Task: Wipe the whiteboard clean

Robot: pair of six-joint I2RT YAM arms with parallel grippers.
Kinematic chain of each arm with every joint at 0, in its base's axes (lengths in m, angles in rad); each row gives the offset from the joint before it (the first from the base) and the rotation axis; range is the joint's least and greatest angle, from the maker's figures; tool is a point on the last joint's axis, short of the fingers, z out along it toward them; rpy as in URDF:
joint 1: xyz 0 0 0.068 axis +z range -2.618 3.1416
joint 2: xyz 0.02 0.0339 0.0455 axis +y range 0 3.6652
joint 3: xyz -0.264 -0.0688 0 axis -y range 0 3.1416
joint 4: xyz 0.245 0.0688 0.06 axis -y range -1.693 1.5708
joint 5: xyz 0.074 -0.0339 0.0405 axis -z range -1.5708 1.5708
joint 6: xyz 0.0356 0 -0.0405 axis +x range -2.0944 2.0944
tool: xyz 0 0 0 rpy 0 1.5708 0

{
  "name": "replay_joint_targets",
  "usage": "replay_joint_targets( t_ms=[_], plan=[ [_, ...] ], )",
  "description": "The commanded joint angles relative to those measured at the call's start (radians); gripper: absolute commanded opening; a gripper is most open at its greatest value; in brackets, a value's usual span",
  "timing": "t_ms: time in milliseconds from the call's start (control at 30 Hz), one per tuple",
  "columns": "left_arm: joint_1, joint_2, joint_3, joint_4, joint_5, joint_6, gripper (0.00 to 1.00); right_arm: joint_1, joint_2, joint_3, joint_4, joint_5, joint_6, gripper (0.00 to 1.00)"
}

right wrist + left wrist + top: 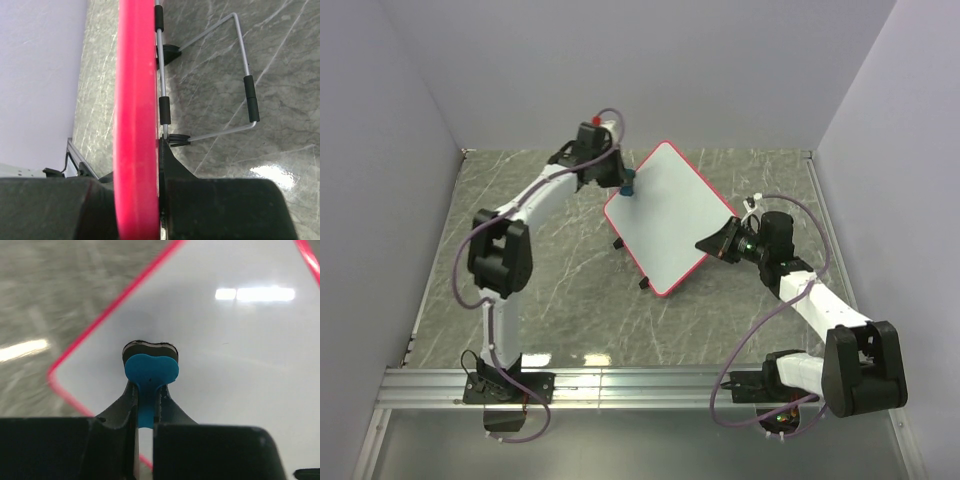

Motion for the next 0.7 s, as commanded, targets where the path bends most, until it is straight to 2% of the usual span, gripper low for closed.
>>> replay_joint_targets(
  t_ms=[0,100,200,233,300,333,467,533,567,600,633,667],
  plan=[
    [0.045,-0.233,-0.106,0.031,-0.128,0.011,0.0,0.029,0.033,-0.058,-0.167,0.056,-0.044,0.0],
    [0.068,-0.353,-0.216,0.028,-0.197,0.01,0.0,0.031,0.024,-0.082,-0.157,0.079,-0.035,0.0],
    [0.1,-0.428,-0.308,-0.015,-0.228,-0.007,0.0,0.031,0.0,-0.113,-0.151,0.102,-0.021,0.2],
    [0.108,-0.442,-0.341,-0.017,-0.231,-0.01,0.0,0.028,-0.008,-0.121,-0.151,0.108,-0.018,0.32],
    [0.128,-0.485,-0.439,-0.02,-0.23,-0.021,0.0,0.029,-0.029,-0.139,-0.127,0.119,-0.012,0.46],
    [0.135,-0.5,-0.471,-0.02,-0.224,-0.039,0.0,0.028,-0.036,-0.144,-0.125,0.119,-0.012,0.59],
    [0.154,-0.577,-0.628,-0.014,-0.227,-0.075,0.0,0.029,-0.094,-0.151,-0.142,0.129,-0.01,0.76],
    [0.154,-0.591,-0.698,-0.02,-0.231,-0.093,0.0,0.028,-0.131,-0.138,-0.18,0.146,-0.015,0.9],
    [0.155,-0.598,-0.718,-0.029,-0.234,-0.098,0.0,0.029,-0.175,-0.128,-0.229,0.158,-0.018,0.91],
    [0.155,-0.599,-0.753,-0.037,-0.236,-0.101,0.03,0.029,-0.203,-0.11,-0.252,0.169,-0.026,0.92],
    [0.155,-0.599,-0.772,-0.04,-0.239,-0.111,0.07,0.029,-0.229,-0.099,-0.277,0.189,-0.032,0.99],
    [0.155,-0.599,-0.808,-0.04,-0.239,-0.116,0.16,0.029,-0.287,-0.075,-0.333,0.2,-0.036,0.99]
  ],
)
